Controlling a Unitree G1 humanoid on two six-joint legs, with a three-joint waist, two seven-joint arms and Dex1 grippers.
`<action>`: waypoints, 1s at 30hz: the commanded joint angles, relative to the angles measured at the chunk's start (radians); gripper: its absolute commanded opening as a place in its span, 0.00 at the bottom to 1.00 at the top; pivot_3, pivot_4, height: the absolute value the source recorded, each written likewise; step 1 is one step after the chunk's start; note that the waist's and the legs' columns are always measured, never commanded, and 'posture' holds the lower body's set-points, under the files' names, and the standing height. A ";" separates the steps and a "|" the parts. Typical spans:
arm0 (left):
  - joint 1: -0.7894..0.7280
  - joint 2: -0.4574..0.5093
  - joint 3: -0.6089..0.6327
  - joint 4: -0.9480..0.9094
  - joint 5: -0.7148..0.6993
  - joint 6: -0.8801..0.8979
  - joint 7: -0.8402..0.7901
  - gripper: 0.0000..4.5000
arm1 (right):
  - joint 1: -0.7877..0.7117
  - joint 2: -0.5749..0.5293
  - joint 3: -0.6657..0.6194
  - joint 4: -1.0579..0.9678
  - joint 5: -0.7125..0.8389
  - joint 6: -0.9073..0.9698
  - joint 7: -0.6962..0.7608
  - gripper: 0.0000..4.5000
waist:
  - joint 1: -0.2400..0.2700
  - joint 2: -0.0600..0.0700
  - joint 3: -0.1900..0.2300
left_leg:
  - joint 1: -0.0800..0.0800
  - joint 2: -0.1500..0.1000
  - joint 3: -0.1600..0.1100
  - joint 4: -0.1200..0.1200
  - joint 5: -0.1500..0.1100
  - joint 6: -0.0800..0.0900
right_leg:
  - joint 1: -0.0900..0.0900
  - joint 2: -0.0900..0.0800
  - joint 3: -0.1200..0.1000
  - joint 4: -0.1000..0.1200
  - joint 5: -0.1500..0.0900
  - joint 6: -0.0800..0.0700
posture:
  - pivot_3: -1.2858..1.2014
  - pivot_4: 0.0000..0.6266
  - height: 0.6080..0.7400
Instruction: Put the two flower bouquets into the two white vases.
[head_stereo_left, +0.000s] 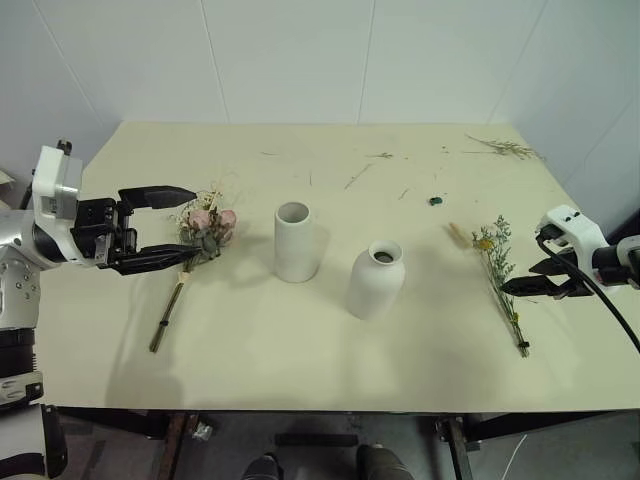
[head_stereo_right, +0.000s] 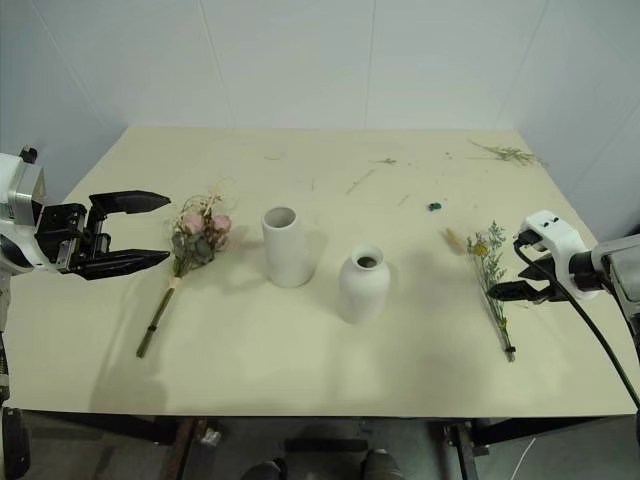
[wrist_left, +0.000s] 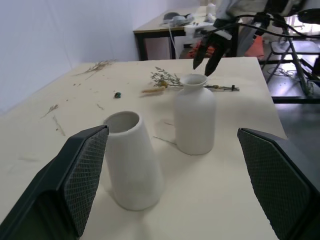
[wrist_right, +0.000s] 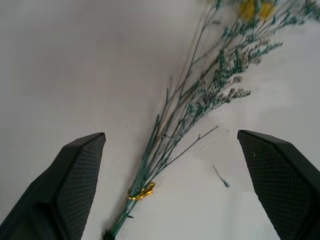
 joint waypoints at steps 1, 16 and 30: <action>0.021 0.004 0.042 -0.081 -0.040 0.014 0.030 0.97 | -0.073 0.035 0.042 0.091 -0.072 -0.004 0.004 1.00 | -0.005 0.000 0.000 | 0.000 0.000 0.000 0.000 0.000 0.000 | 0.000 0.000 0.000 0.000 0.000 0.000 | 0.52 0.24 1.00; 0.153 -0.001 0.113 -0.254 -0.111 0.074 0.130 1.00 | -0.133 0.196 0.124 0.310 -0.231 -0.046 0.013 0.91 | -0.004 -0.001 -0.001 | 0.000 0.000 0.000 0.002 0.000 0.000 | 0.001 0.000 0.000 0.001 0.000 0.001 | 0.52 0.24 1.00; 0.051 -0.015 0.028 -0.142 -0.075 0.033 0.097 1.00 | -0.150 0.216 0.025 0.340 -0.238 -0.100 -0.020 0.01 | -0.005 -0.004 -0.002 | 0.002 0.000 0.000 0.003 0.000 0.000 | 0.003 0.000 0.000 0.001 0.001 0.001 | 0.52 0.24 1.00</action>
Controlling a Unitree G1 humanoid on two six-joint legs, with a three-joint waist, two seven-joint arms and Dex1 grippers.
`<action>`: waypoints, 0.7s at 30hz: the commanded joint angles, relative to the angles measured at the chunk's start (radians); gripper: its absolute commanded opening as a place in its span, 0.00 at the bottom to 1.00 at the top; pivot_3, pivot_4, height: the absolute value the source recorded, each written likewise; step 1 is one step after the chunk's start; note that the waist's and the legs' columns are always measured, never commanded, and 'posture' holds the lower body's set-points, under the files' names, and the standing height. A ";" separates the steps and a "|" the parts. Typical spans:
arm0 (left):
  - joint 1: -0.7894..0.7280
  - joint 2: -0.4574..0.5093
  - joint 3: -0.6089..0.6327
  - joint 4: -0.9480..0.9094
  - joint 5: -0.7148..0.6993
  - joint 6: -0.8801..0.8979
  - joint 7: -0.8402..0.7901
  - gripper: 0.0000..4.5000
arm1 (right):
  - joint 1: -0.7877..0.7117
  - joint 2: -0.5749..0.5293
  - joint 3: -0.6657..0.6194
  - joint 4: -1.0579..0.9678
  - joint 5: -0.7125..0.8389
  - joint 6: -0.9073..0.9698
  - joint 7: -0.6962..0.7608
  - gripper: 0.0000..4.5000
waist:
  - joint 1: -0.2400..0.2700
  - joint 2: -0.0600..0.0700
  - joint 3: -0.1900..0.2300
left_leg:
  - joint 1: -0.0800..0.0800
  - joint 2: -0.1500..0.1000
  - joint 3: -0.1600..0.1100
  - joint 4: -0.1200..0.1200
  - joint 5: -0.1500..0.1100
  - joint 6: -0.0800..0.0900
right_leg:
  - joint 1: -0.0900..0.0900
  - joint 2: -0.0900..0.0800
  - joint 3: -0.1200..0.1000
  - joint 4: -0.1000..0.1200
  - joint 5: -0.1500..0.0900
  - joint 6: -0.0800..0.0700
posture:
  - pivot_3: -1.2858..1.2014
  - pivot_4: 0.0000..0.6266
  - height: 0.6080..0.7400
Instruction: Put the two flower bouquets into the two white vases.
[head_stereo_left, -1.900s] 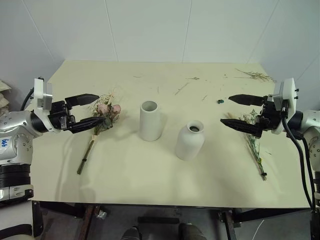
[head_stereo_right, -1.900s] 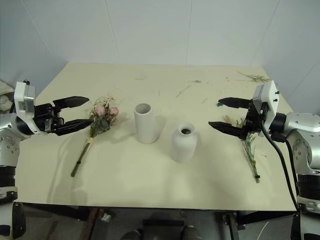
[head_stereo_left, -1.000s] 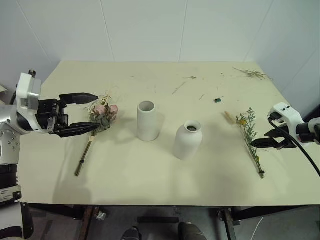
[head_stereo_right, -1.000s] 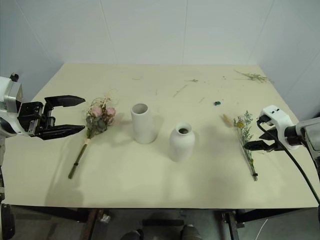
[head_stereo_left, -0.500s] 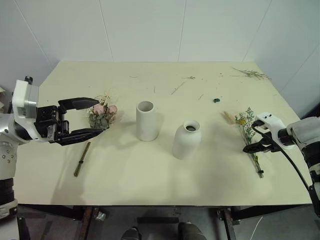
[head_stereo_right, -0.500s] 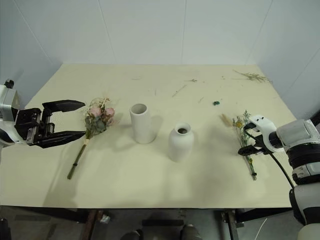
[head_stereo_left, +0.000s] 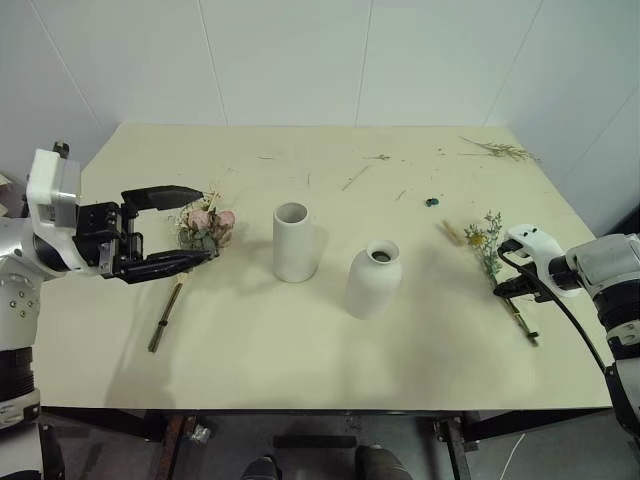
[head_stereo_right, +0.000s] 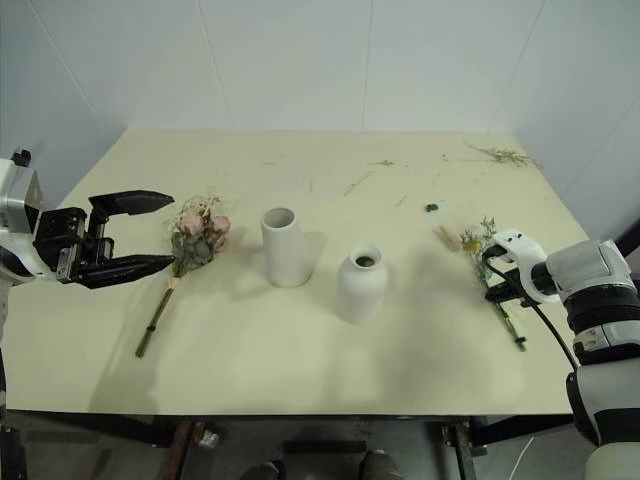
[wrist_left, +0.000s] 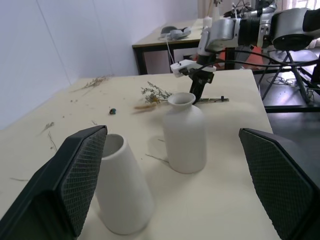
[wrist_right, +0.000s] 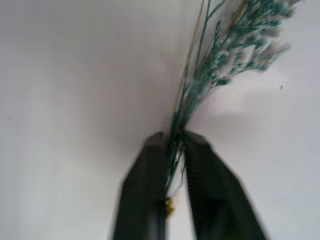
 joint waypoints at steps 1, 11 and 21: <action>-0.042 -0.001 -0.014 0.039 0.014 -0.031 -0.018 1.00 | 0.002 -0.002 -0.064 -0.016 0.013 -0.009 -0.028 0.01 | 0.000 0.000 0.000 | 0.000 0.000 0.000 0.000 0.000 0.000 | 0.000 0.000 0.000 0.000 0.000 0.000 | 0.52 0.24 1.00; -0.126 -0.031 -0.067 0.200 0.077 -0.099 -0.053 1.00 | 0.132 0.167 -0.643 -0.466 0.368 -0.328 -0.248 0.01 | 0.000 0.002 0.001 | -0.001 0.000 0.000 -0.003 0.000 0.000 | -0.002 0.000 0.000 0.000 0.000 0.000 | 0.52 0.24 1.00; -0.208 -0.053 -0.116 0.306 0.119 -0.127 -0.094 1.00 | 0.268 0.432 -0.734 -1.034 0.748 -0.279 -0.432 0.01 | 0.005 0.002 0.001 | -0.001 0.000 -0.001 -0.001 0.000 0.000 | -0.002 0.000 0.000 0.003 0.000 0.000 | 0.52 0.24 1.00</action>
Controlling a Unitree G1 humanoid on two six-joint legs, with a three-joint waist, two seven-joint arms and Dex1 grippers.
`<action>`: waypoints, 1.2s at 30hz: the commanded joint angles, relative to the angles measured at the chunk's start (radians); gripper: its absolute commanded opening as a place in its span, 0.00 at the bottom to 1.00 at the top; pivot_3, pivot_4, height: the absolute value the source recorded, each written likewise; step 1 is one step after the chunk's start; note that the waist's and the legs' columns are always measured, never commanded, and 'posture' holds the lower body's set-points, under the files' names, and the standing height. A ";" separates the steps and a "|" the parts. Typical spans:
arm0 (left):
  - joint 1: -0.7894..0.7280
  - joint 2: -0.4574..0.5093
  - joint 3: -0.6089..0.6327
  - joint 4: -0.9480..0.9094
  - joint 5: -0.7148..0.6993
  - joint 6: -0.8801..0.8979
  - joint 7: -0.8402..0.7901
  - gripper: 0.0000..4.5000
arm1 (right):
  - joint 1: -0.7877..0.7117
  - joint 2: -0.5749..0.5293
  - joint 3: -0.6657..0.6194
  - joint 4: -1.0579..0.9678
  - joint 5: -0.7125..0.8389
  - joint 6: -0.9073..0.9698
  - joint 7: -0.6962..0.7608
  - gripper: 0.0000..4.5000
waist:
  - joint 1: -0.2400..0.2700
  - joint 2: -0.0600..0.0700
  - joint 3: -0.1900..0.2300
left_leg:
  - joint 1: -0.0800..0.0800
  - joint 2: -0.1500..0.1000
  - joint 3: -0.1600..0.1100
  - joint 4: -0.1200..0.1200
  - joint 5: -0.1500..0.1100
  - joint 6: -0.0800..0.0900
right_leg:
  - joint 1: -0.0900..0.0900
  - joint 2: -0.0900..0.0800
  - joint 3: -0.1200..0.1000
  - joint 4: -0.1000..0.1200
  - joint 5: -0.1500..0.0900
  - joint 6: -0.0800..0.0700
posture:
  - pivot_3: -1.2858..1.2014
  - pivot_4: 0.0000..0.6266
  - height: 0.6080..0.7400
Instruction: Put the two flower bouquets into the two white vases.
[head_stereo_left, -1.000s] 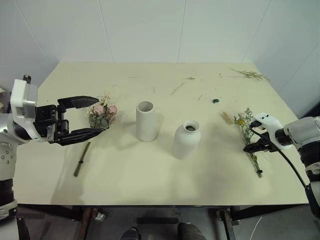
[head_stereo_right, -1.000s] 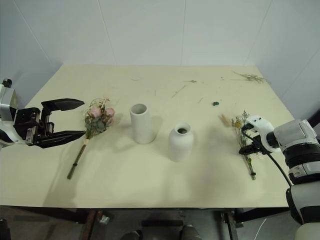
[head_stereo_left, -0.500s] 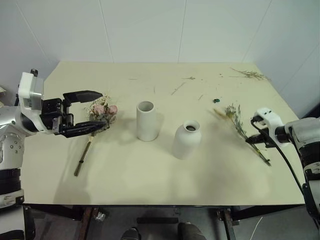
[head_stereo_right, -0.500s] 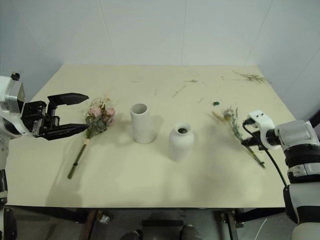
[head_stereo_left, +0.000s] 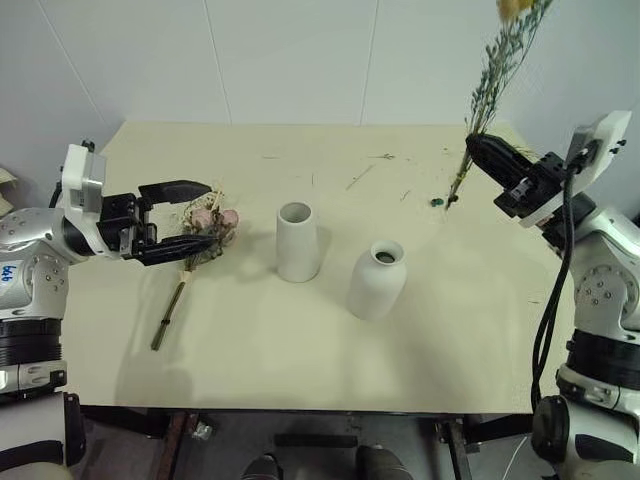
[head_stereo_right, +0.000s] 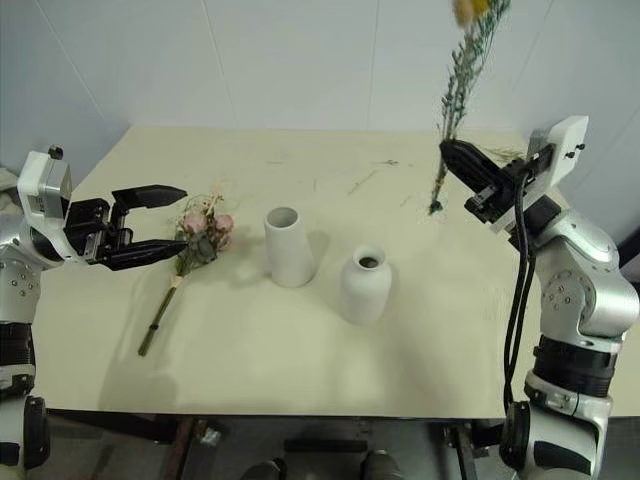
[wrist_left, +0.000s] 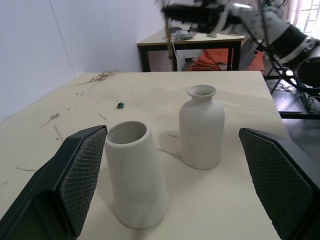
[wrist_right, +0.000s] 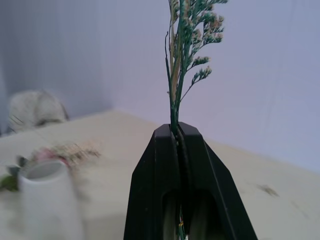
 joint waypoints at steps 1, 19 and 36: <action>-0.044 -0.003 -0.004 0.019 0.017 -0.019 -0.013 1.00 | 0.011 0.036 -0.005 -0.169 0.170 0.075 -0.077 0.01 | -0.001 0.000 0.000 | 0.000 0.000 0.000 0.000 0.000 0.000 | 0.000 0.000 0.000 0.001 0.000 0.000 | 0.52 0.24 1.00; -0.102 -0.052 -0.014 0.054 0.040 -0.024 -0.001 1.00 | 0.179 0.092 0.150 -0.152 0.203 -0.027 -0.048 0.01 | -0.002 0.000 0.000 | 0.001 0.000 -0.001 0.000 0.001 0.000 | 0.000 0.000 0.000 0.002 0.000 0.000 | 0.52 0.24 1.00; -0.072 -0.018 0.032 0.047 0.044 -0.038 0.034 1.00 | 0.268 0.073 0.226 -0.142 0.103 -0.171 0.025 0.75 | -0.002 0.000 0.000 | 0.001 0.000 -0.001 0.000 0.001 0.000 | 0.000 0.000 0.000 0.002 0.000 0.000 | 0.52 0.24 1.00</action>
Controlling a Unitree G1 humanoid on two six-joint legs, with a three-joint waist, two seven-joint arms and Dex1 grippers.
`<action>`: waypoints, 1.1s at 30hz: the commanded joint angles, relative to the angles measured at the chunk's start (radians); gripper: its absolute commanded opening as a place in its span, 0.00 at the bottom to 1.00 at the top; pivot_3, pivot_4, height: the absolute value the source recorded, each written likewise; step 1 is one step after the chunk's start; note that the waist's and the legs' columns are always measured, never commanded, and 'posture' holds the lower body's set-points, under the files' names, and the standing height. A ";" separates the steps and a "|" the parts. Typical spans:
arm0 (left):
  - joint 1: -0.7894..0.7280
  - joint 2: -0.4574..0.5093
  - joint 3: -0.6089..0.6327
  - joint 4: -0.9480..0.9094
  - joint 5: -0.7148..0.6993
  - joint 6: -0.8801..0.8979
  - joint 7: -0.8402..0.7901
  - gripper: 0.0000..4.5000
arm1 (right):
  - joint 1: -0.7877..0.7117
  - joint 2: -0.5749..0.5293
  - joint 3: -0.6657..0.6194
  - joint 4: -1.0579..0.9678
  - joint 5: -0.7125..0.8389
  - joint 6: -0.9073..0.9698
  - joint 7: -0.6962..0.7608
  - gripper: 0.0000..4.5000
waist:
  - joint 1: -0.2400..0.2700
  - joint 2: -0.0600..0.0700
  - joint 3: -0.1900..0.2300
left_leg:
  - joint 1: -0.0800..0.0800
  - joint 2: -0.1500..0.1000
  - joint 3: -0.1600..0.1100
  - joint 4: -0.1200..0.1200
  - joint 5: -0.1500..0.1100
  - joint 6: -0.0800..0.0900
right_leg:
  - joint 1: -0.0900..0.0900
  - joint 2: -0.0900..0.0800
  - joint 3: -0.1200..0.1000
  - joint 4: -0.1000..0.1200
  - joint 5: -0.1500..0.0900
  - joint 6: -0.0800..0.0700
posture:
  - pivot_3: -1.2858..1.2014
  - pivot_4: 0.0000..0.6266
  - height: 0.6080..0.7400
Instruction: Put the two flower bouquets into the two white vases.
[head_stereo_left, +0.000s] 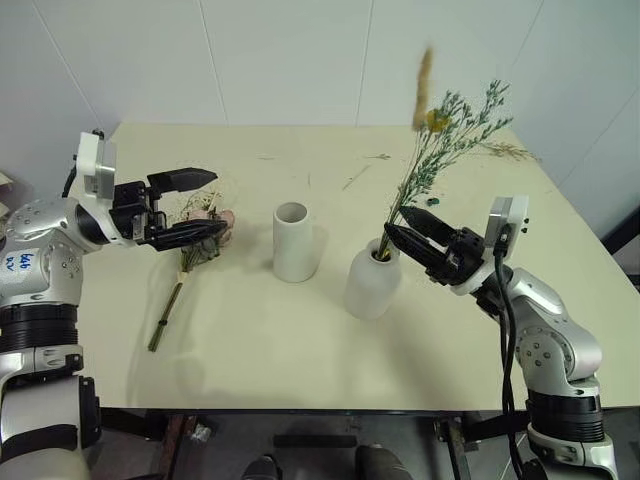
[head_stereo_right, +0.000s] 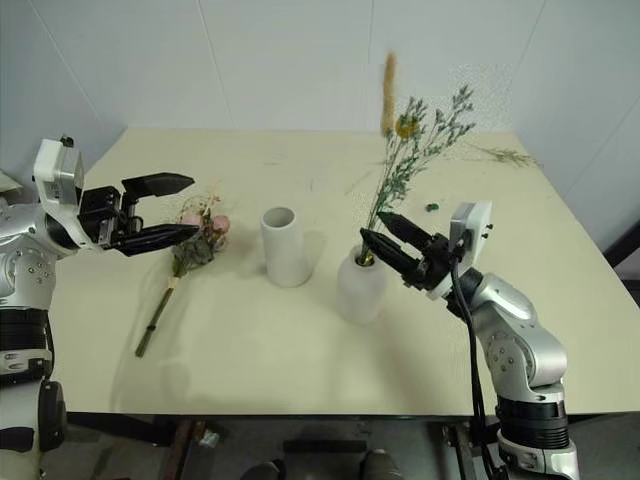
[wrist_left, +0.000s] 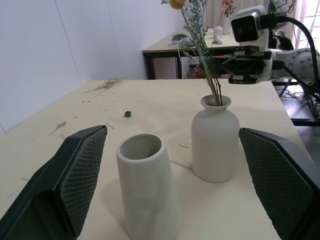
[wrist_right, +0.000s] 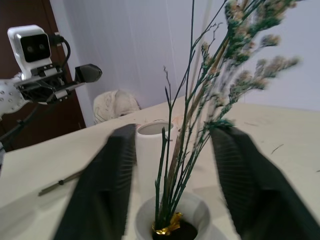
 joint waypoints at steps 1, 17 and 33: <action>0.009 0.043 0.038 -0.019 0.013 -0.022 0.010 1.00 | -0.008 -0.039 -0.014 -0.054 -0.030 -0.049 0.014 0.83 | 0.000 0.000 0.000 | 0.000 0.000 0.000 0.000 0.000 0.000 | 0.000 0.000 0.000 0.000 0.000 0.000 | 0.52 0.24 1.00; -0.030 0.262 -0.216 0.119 0.420 0.411 0.304 1.00 | -0.061 -0.484 -0.196 -0.020 0.088 0.055 0.252 0.83 | 0.002 0.000 0.000 | 0.000 0.000 0.001 -0.001 0.000 0.000 | 0.000 0.000 0.000 -0.001 0.000 0.000 | 0.52 0.24 1.00; 0.006 0.184 -0.433 -0.161 0.478 0.901 0.422 1.00 | -0.101 -0.523 -0.178 -0.036 0.127 0.105 0.302 0.83 | 0.003 -0.001 0.001 | -0.001 0.000 0.000 -0.001 0.000 0.001 | 0.000 0.000 0.000 -0.002 0.000 0.000 | 0.52 0.24 1.00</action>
